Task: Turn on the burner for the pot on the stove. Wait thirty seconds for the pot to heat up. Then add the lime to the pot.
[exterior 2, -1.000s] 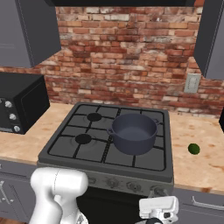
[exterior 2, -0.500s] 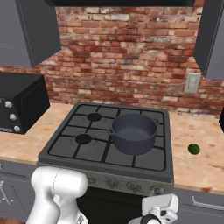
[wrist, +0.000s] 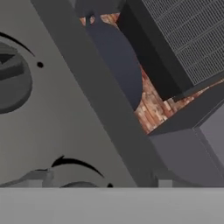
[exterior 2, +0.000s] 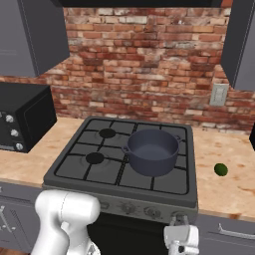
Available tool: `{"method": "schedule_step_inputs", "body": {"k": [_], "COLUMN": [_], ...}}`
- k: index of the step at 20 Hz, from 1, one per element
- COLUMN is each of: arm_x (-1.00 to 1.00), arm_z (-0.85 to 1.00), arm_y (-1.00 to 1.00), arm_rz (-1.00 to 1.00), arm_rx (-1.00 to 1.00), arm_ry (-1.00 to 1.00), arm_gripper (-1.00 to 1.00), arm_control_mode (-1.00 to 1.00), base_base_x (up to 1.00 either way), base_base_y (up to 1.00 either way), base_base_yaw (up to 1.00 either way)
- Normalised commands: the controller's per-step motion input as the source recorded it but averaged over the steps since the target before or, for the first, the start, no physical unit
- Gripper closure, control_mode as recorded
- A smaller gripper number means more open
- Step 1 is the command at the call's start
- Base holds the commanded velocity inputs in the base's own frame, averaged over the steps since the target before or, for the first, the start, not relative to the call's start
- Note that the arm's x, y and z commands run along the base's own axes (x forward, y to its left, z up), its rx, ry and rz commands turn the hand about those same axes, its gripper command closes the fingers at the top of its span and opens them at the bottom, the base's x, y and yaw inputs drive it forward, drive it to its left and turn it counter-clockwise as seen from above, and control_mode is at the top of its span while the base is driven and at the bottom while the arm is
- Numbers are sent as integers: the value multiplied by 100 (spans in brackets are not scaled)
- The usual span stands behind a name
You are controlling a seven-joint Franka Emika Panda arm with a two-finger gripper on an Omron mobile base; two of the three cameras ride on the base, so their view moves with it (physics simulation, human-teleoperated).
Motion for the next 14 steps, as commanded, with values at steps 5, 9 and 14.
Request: {"method": "schedule_step_inputs", "body": {"k": [5,9,14], "arm_x": [-76,-75,-81], "arm_z": [100,100,100], "arm_y": [-57,-56,-22], "arm_rz": [-3,-10,-9], "arm_rx": [0,0,0], "arm_ry": [-10,1,24], "arm_gripper": [-100,-100,-100], "arm_control_mode": [-100,-100,-100], "base_base_x": [0,0,0], "base_base_y": [0,0,0], "base_base_yaw": [0,0,0]}}
